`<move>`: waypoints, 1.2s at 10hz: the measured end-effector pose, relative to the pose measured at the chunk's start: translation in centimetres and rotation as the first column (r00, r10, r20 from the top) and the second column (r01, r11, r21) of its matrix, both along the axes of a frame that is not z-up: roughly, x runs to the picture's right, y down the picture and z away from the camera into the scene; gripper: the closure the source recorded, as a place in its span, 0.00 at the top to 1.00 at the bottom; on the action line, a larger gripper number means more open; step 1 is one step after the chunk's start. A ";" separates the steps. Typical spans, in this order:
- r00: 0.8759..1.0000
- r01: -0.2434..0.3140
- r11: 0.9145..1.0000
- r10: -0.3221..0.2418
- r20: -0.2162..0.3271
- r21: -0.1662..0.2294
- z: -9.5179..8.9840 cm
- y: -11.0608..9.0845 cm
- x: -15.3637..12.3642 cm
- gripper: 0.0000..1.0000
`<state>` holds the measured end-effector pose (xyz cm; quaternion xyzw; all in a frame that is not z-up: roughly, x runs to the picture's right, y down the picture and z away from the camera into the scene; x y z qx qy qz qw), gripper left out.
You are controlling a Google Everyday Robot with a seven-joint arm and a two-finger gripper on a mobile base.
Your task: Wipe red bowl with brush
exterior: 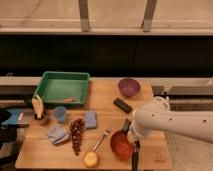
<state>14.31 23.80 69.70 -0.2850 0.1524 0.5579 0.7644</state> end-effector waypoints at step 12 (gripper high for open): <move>0.998 -0.058 0.998 0.058 -0.018 -0.008 -2.4 3.9 1.9 0.00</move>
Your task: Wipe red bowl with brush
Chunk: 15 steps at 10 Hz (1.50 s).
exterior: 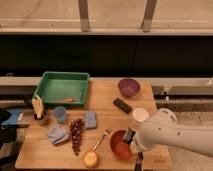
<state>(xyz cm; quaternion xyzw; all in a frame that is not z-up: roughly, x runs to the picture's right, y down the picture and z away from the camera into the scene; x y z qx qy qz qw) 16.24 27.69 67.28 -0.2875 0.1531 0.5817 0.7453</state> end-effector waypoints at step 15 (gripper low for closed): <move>0.998 0.057 0.997 -0.056 0.022 -0.047 1.2 1.3 -2.8 0.00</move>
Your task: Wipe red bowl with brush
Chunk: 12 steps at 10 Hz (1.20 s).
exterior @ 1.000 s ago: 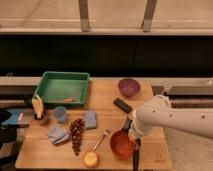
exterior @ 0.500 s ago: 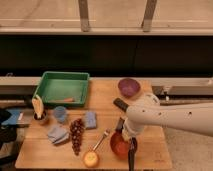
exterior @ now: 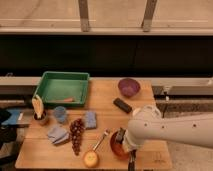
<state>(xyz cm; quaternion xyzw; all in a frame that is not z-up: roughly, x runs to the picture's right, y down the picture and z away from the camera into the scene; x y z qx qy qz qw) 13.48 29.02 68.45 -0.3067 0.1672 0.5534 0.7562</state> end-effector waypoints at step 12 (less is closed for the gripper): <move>0.999 0.045 0.999 -0.045 -0.007 0.002 0.6 -3.4 -0.4 0.00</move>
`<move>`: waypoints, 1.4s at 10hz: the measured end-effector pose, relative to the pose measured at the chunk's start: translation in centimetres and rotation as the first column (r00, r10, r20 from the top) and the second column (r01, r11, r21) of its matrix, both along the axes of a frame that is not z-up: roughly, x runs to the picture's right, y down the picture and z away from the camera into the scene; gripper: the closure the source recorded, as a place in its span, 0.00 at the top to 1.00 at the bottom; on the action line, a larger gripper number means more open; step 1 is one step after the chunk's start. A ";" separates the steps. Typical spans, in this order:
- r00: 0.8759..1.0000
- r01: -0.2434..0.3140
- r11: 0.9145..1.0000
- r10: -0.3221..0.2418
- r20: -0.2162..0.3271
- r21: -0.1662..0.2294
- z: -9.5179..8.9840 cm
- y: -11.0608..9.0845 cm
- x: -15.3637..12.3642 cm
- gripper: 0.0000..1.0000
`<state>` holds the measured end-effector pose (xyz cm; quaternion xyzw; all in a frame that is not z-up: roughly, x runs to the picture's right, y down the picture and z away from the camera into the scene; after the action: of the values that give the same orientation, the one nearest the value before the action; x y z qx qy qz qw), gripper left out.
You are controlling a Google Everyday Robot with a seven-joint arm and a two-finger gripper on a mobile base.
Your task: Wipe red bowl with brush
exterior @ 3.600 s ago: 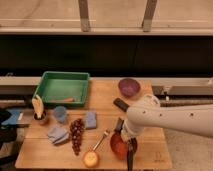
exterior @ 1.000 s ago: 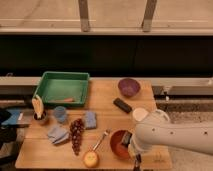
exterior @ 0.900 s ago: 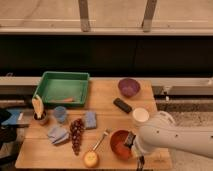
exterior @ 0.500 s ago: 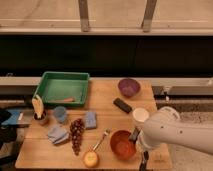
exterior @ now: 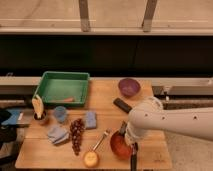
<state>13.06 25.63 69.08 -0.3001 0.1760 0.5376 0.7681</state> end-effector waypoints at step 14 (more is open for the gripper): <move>0.984 -0.125 0.992 0.128 -0.127 0.028 0.6 0.5 4.6 0.00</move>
<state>17.65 26.10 69.71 -0.2678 0.2004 0.6052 0.7224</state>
